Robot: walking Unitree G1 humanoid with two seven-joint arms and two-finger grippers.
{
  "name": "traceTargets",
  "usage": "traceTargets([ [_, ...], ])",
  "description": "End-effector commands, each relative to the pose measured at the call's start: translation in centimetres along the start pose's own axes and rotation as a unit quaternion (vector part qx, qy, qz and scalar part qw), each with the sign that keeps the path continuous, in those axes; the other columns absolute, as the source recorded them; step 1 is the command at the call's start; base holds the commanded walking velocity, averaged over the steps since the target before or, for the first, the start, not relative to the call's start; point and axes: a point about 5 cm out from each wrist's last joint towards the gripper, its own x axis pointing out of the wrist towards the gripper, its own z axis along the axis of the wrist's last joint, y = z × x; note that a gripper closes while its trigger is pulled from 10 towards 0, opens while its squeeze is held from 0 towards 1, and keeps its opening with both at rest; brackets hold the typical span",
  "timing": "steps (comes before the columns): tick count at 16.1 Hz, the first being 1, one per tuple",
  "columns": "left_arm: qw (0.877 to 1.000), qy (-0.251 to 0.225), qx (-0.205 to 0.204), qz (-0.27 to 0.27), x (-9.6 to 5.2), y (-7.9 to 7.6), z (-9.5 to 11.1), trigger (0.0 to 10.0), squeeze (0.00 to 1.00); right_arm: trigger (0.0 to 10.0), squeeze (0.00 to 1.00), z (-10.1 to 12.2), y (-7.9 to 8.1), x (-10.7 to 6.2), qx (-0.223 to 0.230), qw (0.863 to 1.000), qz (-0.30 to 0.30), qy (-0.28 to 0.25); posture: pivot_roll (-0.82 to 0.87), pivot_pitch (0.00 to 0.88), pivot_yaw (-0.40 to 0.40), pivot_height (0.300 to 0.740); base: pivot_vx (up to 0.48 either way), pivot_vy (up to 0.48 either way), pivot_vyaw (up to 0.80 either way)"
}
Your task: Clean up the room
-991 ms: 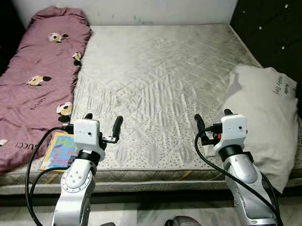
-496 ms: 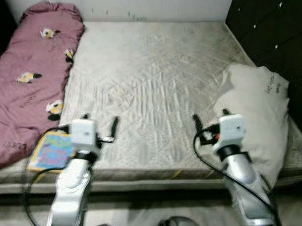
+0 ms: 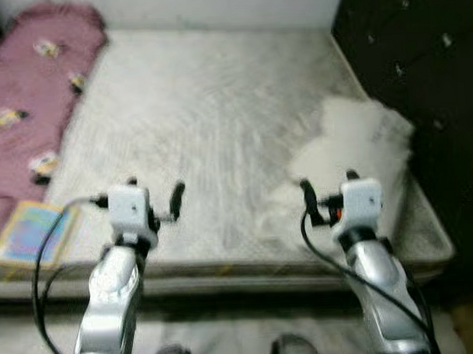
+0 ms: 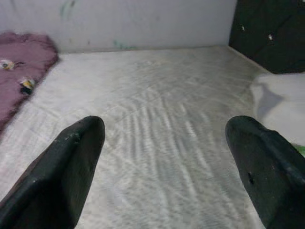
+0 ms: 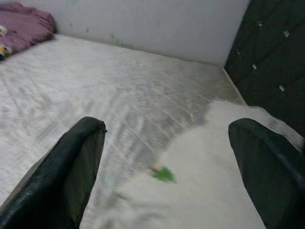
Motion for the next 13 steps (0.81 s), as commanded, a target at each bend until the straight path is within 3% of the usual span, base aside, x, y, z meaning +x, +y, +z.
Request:
traceTargets([
  [1,1.0,-0.002,0.005,-0.004,0.0,-0.22,0.16,10.0,0.0,10.0,0.0,0.12,-0.38,-0.1,-0.002,1.0,-0.005,-0.003,-0.05,0.078,-0.018,0.74,0.0,-0.281,0.0],
  [4,1.0,-0.002,0.005,-0.004,-0.03,-0.2,0.14,10.0,0.0,10.0,0.0,0.1,-0.32,-0.08,-0.003,1.0,-0.005,-0.003,-0.05,0.081,-0.017,0.74,0.0,-0.277,0.0],
  [6,1.0,-0.006,-0.009,-0.004,0.01,-0.16,0.19,10.0,0.0,10.0,0.0,0.08,-0.34,-0.09,-0.004,1.0,-0.005,-0.003,-0.05,0.081,-0.017,0.74,0.0,0.0,0.0],
  [9,1.0,-0.004,0.005,-0.005,-0.04,-0.27,0.21,10.0,0.0,10.0,0.0,0.11,-0.31,-0.18,-0.005,1.0,-0.004,-0.004,-0.05,0.085,-0.016,0.74,0.0,0.0,0.0],
  [13,1.0,-0.001,0.004,-0.001,-0.07,-0.13,0.15,10.0,0.0,10.0,0.0,0.05,-0.28,-0.21,-0.006,1.0,-0.004,-0.002,-0.05,0.087,-0.018,0.74,0.0,-0.441,0.0],
])
